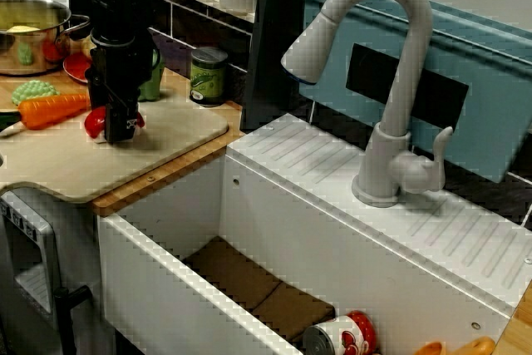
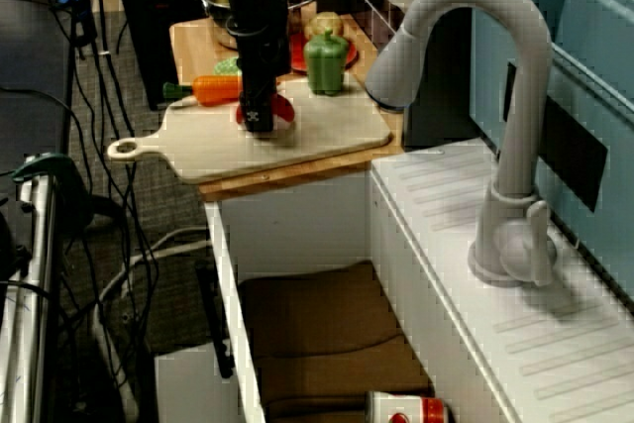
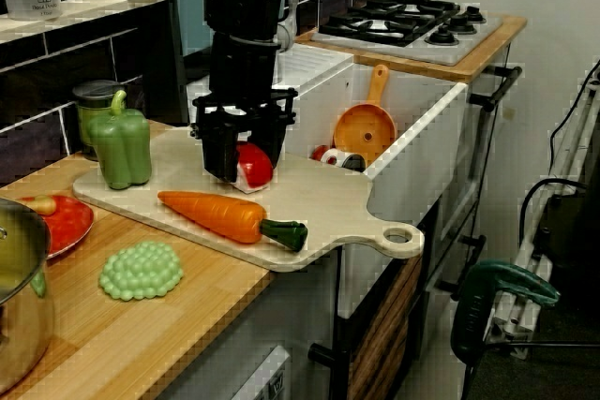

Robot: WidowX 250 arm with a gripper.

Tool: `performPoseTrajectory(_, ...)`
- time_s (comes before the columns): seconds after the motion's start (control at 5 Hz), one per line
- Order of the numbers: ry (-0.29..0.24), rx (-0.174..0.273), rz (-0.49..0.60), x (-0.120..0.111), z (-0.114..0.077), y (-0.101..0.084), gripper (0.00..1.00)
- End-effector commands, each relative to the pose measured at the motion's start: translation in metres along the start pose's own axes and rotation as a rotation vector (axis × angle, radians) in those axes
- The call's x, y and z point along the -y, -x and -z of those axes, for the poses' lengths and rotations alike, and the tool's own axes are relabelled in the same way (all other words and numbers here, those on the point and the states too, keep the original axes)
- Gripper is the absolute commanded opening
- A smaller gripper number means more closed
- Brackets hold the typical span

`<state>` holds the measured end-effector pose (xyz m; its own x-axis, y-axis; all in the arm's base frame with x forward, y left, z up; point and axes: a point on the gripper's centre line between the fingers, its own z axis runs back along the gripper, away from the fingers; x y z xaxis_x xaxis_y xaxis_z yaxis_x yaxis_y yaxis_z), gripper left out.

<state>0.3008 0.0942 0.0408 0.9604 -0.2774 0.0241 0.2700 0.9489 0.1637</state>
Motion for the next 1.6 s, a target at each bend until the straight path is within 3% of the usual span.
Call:
performPoseTrajectory(0.0,0.021,0.025,-0.042,-0.025,-0.026,-0.006,0.0)
performPoseTrajectory(0.4,0.045,0.048,-0.126,-0.063,-0.054,0.002,0.0)
performPoseTrajectory(0.8,0.03,0.081,-0.178,-0.109,-0.069,0.008,0.0)
performPoseTrajectory(1.0,0.018,0.108,-0.219,-0.12,-0.062,0.014,0.0)
performPoseTrajectory(1.4,-0.005,0.124,-0.285,-0.129,-0.033,0.002,0.0)
